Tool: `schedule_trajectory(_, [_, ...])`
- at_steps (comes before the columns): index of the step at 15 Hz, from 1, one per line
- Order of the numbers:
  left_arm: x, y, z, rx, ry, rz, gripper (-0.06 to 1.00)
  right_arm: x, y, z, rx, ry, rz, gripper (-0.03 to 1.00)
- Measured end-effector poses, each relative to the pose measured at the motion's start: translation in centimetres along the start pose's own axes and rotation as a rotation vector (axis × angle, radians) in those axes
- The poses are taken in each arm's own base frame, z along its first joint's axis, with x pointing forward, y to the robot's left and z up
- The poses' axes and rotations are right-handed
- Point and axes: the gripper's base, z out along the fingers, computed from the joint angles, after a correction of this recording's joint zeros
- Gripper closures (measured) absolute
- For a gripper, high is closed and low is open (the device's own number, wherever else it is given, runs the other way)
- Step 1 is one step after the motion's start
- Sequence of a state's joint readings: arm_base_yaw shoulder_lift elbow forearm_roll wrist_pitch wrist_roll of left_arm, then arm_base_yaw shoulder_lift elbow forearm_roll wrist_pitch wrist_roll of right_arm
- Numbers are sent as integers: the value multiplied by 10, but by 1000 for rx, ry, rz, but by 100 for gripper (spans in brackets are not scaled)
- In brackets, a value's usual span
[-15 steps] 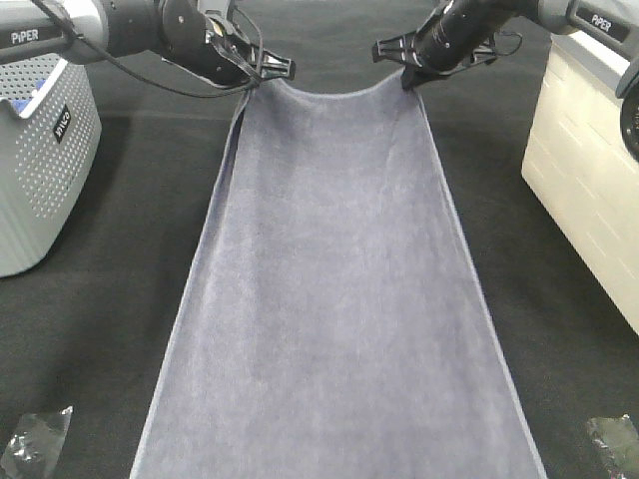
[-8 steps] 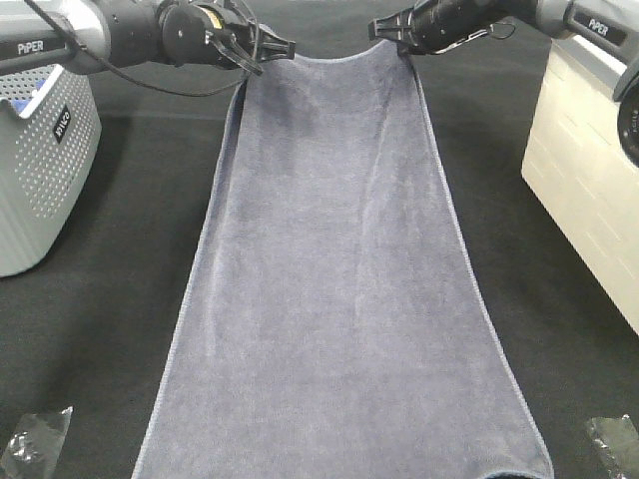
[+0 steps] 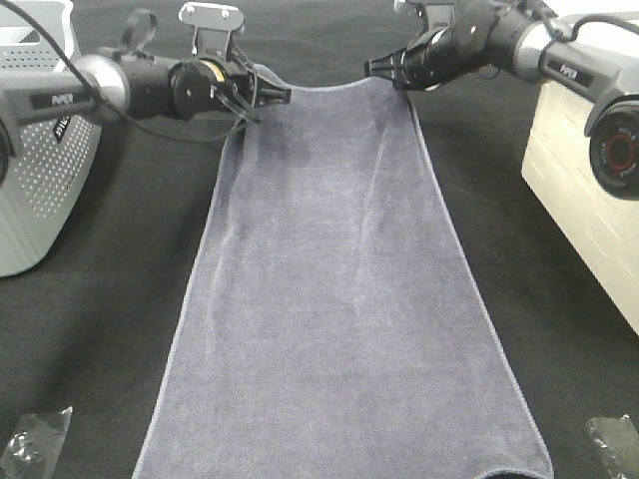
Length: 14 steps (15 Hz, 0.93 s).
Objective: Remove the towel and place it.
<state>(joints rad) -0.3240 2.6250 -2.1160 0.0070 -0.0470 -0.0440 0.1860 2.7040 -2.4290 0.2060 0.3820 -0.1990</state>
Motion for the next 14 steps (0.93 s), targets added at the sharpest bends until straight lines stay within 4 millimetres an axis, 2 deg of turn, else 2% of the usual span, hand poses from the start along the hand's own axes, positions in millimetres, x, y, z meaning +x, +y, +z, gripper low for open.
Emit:
schedule_trajectory(4, [24, 1, 11, 1, -21, -1, 93, 17, -4, 15, 9, 2, 9, 95])
schedule_trajectory(8, [38, 1, 17, 2, -49, -7, 92, 19, -12, 19, 18, -28, 38, 95])
schedule_trajectory(14, [40, 2, 19, 2, -89, -7, 89, 18, -19, 18, 32, -48, 39, 95])
